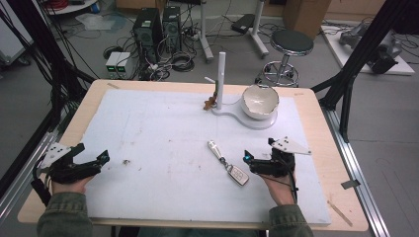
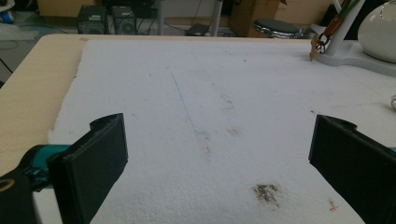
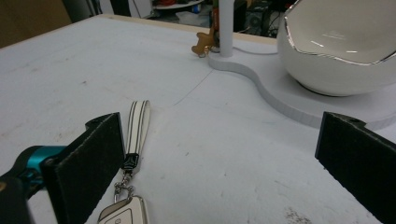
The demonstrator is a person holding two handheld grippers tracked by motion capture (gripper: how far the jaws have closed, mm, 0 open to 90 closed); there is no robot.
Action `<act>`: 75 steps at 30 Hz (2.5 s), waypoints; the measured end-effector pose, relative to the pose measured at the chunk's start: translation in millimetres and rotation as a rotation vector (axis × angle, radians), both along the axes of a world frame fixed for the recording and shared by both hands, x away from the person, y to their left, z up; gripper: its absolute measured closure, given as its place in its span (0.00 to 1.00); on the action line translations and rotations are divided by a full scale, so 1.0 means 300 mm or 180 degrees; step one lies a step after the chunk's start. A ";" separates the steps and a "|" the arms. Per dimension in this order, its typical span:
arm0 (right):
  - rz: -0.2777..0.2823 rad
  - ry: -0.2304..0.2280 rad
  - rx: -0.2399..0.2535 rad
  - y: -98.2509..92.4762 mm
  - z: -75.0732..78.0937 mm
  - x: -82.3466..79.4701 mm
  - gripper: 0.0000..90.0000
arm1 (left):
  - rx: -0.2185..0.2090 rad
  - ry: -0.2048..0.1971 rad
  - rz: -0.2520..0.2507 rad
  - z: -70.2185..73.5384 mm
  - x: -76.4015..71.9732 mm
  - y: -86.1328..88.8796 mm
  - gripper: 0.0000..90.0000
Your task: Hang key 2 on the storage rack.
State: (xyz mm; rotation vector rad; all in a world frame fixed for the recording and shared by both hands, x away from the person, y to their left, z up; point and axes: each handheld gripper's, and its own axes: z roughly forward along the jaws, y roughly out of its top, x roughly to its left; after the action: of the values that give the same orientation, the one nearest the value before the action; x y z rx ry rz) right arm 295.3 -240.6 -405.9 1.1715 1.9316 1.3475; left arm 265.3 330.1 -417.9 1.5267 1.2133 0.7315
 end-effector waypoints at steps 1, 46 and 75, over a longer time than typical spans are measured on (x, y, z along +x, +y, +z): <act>0.0015 0.0008 -0.0016 0.005 -0.001 0.002 0.01 | -0.0005 0.0000 0.0002 0.000 0.000 0.000 0.06; 0.0705 0.0861 -0.0727 0.246 -0.043 0.156 0.01 | -0.0049 0.0029 -0.0082 -0.006 0.017 0.005 0.06; 0.0873 0.1221 -0.1021 0.355 -0.024 0.286 0.05 | -0.0057 -0.0008 -0.0071 -0.003 0.012 0.005 0.06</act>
State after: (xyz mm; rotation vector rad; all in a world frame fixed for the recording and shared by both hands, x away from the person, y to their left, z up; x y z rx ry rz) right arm 381.0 -134.2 -413.0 1.0912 2.5474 0.9286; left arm 268.9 331.6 -418.6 1.5218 1.1962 0.7060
